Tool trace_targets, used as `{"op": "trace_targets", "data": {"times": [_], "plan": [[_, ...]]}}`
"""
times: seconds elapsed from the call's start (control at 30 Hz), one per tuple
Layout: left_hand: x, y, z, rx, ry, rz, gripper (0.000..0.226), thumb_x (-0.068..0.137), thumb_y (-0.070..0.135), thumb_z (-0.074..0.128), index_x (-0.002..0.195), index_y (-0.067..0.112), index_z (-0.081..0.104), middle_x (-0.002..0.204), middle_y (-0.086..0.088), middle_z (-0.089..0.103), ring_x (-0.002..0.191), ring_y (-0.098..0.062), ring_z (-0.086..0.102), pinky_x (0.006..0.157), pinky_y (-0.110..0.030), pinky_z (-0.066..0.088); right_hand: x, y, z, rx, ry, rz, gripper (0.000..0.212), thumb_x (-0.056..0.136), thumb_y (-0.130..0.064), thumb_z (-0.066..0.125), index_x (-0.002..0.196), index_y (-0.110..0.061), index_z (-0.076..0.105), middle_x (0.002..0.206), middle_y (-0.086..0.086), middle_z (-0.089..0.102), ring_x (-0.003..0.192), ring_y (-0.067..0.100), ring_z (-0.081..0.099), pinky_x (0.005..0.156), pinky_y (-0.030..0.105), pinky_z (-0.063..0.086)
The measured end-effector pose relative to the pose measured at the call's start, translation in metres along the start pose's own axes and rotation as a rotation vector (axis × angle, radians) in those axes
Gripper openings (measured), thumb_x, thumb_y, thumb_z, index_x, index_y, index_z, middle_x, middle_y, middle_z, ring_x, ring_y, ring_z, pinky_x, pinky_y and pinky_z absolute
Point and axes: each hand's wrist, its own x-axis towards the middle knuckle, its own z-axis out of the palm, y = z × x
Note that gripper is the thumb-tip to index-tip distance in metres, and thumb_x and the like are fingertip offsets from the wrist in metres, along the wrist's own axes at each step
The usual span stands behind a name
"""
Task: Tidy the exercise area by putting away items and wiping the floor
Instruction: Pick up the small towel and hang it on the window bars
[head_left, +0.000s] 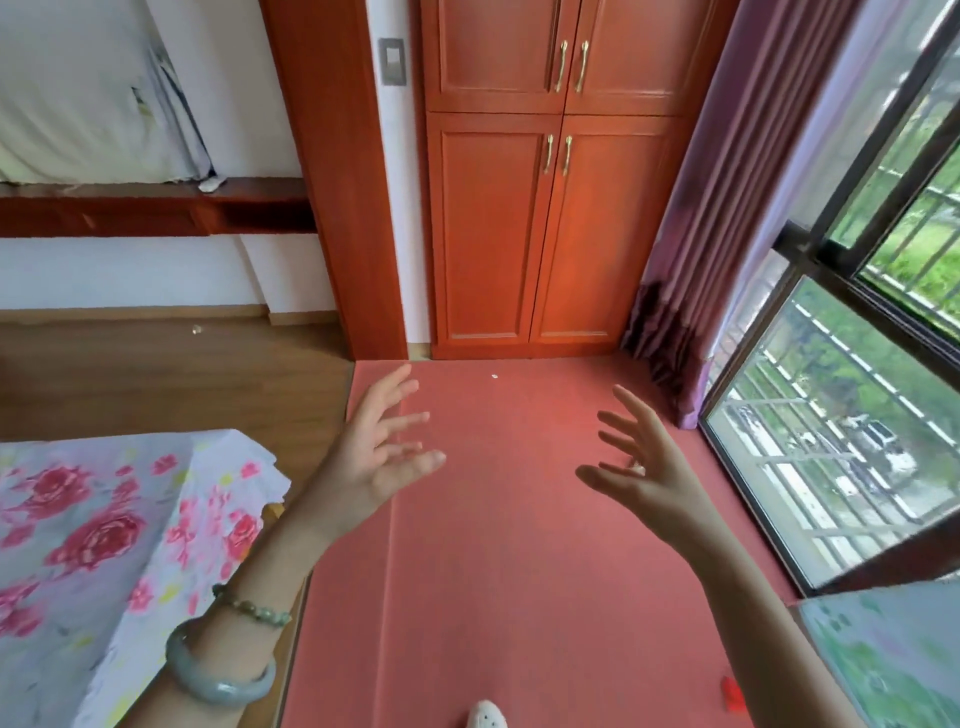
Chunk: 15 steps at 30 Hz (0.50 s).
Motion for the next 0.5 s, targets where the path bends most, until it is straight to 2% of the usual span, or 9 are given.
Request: {"op": "trace_targets", "data": {"times": [0.13,0.23,0.3,0.4,0.5], "plan": [[0.077,-0.011,0.007,0.000,-0.058,0.010,0.089,0.060,0.047,0.078,0.134,0.047,0.030,0.142,0.013,0.039,0.120,-0.005,0.053,0.091,-0.025,0.049,0.055,0.004,-0.021,-0.005,0.050,0.008,0.089,0.072,-0.006,0.078,0.141,-0.034,0.028,0.136,0.001,0.047,0.124,0.016,0.049,0.091,0.031,0.045],[0.125,-0.021,0.015,-0.001,-0.118,0.008,0.093,0.060,0.054,0.078,0.138,0.045,0.028,0.143,0.015,0.039,0.121,-0.005,0.052,0.092,-0.027,0.049,0.088,0.005,-0.035,-0.002,0.105,0.029,0.088,0.068,-0.012,0.082,0.134,-0.042,0.030,0.134,-0.001,0.049,0.123,0.015,0.049,0.093,0.034,0.047],[0.152,-0.028,0.020,0.001,-0.152,0.006,0.093,0.061,0.051,0.077,0.140,0.042,0.028,0.143,0.013,0.039,0.122,-0.005,0.052,0.094,-0.026,0.049,0.105,0.006,-0.044,-0.002,0.148,0.044,0.087,0.064,-0.019,0.081,0.130,-0.045,0.031,0.132,-0.002,0.049,0.122,0.013,0.050,0.095,0.038,0.048],[0.195,-0.040,0.029,-0.009,-0.199,0.003,0.089,0.063,0.045,0.076,0.139,0.043,0.030,0.142,0.013,0.040,0.121,-0.005,0.052,0.093,-0.025,0.049,0.130,0.012,-0.060,-0.006,0.200,0.073,0.084,0.073,-0.005,0.078,0.133,-0.040,0.031,0.132,-0.001,0.049,0.122,0.015,0.050,0.098,0.041,0.047],[0.242,-0.052,0.040,-0.018,-0.278,-0.007,0.089,0.060,0.050,0.078,0.135,0.048,0.030,0.141,0.014,0.041,0.121,-0.003,0.052,0.094,-0.026,0.049,0.155,0.022,-0.077,-0.016,0.259,0.110,0.085,0.074,-0.003,0.076,0.138,-0.036,0.031,0.133,-0.002,0.049,0.121,0.014,0.050,0.098,0.039,0.047]]}}
